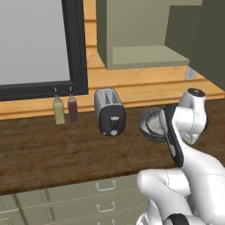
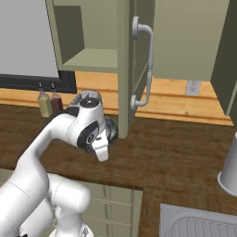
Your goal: Pick up the bowls on the counter and stack them on top of one another in the open cabinet. Place the smaller bowl on top of the larger bowl.
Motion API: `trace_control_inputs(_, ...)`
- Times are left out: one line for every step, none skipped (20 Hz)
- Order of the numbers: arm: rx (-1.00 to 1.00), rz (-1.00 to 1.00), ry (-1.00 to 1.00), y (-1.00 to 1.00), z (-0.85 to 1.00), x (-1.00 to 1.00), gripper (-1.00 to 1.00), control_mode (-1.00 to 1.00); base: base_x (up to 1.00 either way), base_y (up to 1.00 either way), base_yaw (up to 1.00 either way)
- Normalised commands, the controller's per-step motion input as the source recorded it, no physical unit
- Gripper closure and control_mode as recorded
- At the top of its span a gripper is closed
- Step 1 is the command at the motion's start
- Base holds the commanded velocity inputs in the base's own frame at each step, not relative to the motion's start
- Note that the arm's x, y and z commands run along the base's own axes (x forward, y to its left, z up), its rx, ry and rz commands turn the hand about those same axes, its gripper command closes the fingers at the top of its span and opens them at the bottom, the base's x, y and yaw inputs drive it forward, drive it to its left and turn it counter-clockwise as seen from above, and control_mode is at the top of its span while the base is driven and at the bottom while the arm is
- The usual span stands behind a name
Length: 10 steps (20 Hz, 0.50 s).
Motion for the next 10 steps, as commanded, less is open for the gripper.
trace_control_inputs(0.00,-0.45,-0.21,0.35,0.85,-0.54,1.00,-1.00,0.00,0.00,0.00)
trace_control_inputs(0.00,-0.45,-0.22,0.41,0.87,-0.50,1.00,-1.00,0.00,0.00,0.00)
trace_control_inputs(0.00,-0.45,-0.23,0.35,0.90,-0.48,1.00,-1.00,0.00,0.00,0.00)
trace_control_inputs(0.00,-0.43,-0.24,0.27,0.89,-0.44,1.00,-1.00,0.00,0.00,0.00)
trace_control_inputs(0.00,-0.41,-0.26,0.15,0.89,-0.43,1.00,-1.00,0.00,0.00,0.00)
trace_control_inputs(0.00,-0.39,-0.27,0.14,0.91,-0.39,1.00,-1.00,0.00,0.00,0.00)
trace_control_inputs(0.00,-0.38,-0.28,0.16,0.95,-0.39,1.00,-1.00,0.00,0.00,0.00)
trace_control_inputs(0.00,-0.37,-0.30,0.12,0.99,-0.36,1.00,-1.00,0.00,0.00,0.00)
trace_control_inputs(0.00,-0.29,-0.27,0.06,1.00,-0.44,1.00,-1.00,0.00,0.00,0.00)
trace_control_inputs(0.00,-0.26,-0.25,0.00,1.00,-0.39,1.00,-1.00,0.00,0.00,0.00)
